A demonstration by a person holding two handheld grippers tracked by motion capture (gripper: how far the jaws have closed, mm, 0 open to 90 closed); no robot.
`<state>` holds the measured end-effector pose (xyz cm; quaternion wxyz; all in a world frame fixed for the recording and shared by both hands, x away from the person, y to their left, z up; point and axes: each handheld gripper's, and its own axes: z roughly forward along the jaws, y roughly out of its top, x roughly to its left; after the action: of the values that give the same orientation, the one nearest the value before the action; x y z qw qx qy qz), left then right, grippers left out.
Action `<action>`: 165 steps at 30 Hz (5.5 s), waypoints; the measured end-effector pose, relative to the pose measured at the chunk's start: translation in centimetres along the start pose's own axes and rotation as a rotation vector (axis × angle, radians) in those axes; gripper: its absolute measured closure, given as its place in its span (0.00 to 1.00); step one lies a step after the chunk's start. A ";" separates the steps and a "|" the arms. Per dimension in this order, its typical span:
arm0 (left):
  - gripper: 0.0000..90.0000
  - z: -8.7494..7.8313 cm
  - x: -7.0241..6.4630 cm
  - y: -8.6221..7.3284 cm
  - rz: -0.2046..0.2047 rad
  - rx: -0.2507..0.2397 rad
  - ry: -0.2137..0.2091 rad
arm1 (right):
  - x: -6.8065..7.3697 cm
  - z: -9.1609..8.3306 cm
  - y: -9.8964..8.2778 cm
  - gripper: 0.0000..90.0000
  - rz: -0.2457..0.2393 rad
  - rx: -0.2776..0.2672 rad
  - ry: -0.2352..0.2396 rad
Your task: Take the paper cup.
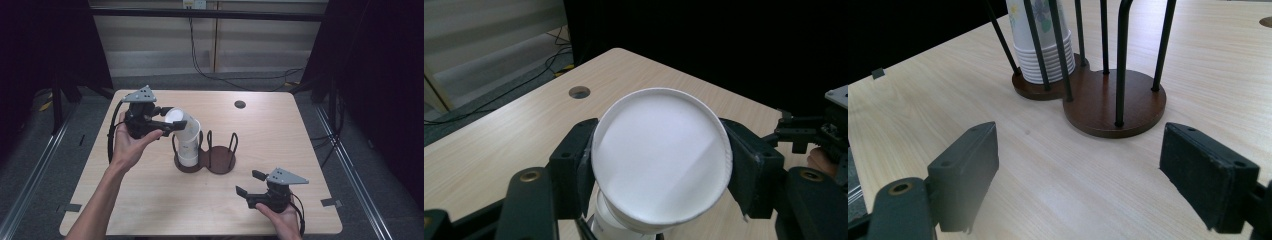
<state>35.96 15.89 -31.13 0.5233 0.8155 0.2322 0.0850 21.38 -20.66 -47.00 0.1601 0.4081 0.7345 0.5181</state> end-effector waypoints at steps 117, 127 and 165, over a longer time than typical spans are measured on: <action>0.37 3.6 -5.1 -6.6 -0.135 0.067 -0.409 | 4.9 6.8 5.4 0.33 -0.187 -0.033 0.452; 0.22 4.1 -5.1 -6.8 -0.149 0.079 -0.384 | 4.5 6.6 5.7 0.34 -0.169 -0.010 0.451; 0.23 2.7 -4.5 -7.7 -0.022 0.152 -0.238 | 2.3 6.1 6.0 0.34 -0.114 0.132 0.372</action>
<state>30.82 14.24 -38.75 0.4847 0.8545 0.1834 -0.0358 26.63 -14.28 -43.72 0.0235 0.2726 0.8056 0.5256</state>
